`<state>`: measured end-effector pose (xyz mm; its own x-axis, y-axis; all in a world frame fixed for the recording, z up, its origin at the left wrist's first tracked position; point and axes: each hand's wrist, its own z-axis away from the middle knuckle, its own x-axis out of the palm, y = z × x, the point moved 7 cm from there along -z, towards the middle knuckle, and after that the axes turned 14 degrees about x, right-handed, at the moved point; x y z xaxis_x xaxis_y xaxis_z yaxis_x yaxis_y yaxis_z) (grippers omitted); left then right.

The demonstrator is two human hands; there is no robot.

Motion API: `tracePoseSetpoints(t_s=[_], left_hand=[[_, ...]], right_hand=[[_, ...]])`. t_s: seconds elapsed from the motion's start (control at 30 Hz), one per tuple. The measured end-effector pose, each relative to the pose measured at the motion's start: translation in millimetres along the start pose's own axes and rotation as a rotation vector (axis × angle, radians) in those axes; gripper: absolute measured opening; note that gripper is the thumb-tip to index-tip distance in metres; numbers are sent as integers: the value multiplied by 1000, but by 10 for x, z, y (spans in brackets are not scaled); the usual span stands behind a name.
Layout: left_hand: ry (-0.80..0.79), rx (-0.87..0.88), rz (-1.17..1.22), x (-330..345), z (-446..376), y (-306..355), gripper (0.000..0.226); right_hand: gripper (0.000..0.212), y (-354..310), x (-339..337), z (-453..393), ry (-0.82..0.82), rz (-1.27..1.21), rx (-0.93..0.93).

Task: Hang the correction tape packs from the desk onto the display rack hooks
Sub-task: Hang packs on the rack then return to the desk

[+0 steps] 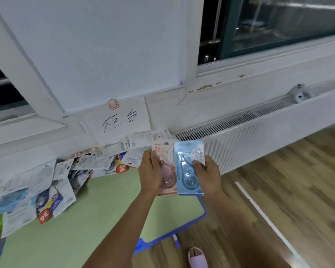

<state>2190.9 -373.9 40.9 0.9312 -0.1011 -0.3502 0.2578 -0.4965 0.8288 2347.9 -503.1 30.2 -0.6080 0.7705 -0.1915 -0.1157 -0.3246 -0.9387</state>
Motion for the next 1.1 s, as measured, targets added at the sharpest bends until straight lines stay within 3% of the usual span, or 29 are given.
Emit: tracePoseSetpoints(t_s=[0.23,0.53,0.83,0.93,1.1], left_hand=[[-287,79,160,1011,692,914,28],[-636,274,337,2084,2122,2560,29],[-827,321,511,2728,3802,4067,32],[-931,327,587,2978,4519,4681,34],[-1023,379,671,3270,5548,5582,40]], right_hand=[[14,283,-1562,605,324,-87,31],[9,832,-3609,1793,710,-318,81],[11,1208,-5452,3100,957,-273,53],[13,1329,-6191,3648,1105,-226,18],[3,1599,-7207,4398,1267,-183,50]])
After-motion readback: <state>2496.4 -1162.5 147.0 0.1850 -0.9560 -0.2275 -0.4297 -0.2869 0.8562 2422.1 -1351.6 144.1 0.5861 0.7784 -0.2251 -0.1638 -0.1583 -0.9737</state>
